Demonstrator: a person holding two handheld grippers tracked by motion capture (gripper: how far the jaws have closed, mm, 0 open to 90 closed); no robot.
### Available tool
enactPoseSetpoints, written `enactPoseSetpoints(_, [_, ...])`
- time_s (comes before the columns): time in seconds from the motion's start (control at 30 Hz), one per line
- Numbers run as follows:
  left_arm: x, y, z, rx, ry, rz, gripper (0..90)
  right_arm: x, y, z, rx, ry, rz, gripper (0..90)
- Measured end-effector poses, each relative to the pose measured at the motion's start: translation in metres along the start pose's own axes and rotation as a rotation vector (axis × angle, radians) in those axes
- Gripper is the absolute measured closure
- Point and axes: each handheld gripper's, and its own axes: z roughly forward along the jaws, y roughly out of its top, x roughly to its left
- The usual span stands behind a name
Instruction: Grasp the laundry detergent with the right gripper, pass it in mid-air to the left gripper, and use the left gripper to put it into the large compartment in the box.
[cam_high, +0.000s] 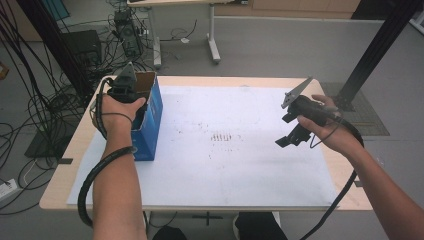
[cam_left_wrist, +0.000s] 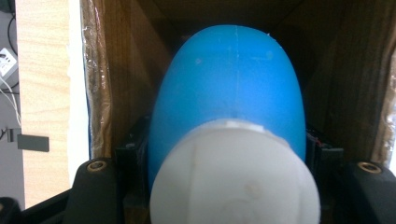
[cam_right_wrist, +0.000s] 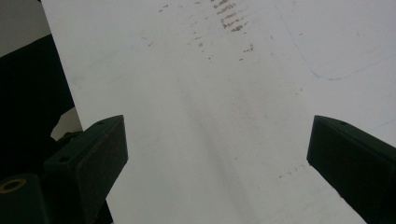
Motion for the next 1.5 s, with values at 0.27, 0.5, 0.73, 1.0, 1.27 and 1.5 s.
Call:
enactPoseSetpoints(0.27, [0.001,-0.001,0.001,-0.001,-0.003,0.0,35.3,0.0,0.0,0.001,0.0,0.001,0.003,5.0])
enactPoseSetpoints(0.5, [0.0,0.0,-0.002,-0.008,-0.009,0.007,32.4,0.001,0.0,0.001,-0.004,0.001,0.001,5.0])
enactPoseSetpoints(0.73, [0.0,0.001,-0.011,-0.017,0.005,0.015,28.3,0.002,0.001,0.0,-0.006,0.001,-0.003,5.0])
enactPoseSetpoints(1.0, [0.0,-0.001,-0.025,-0.03,0.039,0.026,23.1,0.004,0.004,-0.001,-0.013,0.0,-0.008,5.0])
enactPoseSetpoints(1.27, [0.001,-0.007,-0.044,-0.058,0.045,0.045,19.7,0.006,0.009,-0.002,-0.017,-0.002,-0.014,5.0])
enactPoseSetpoints(1.5, [-0.005,-0.016,-0.061,-0.09,0.011,0.084,15.5,0.007,0.013,-0.001,-0.011,-0.003,-0.009,5.0])
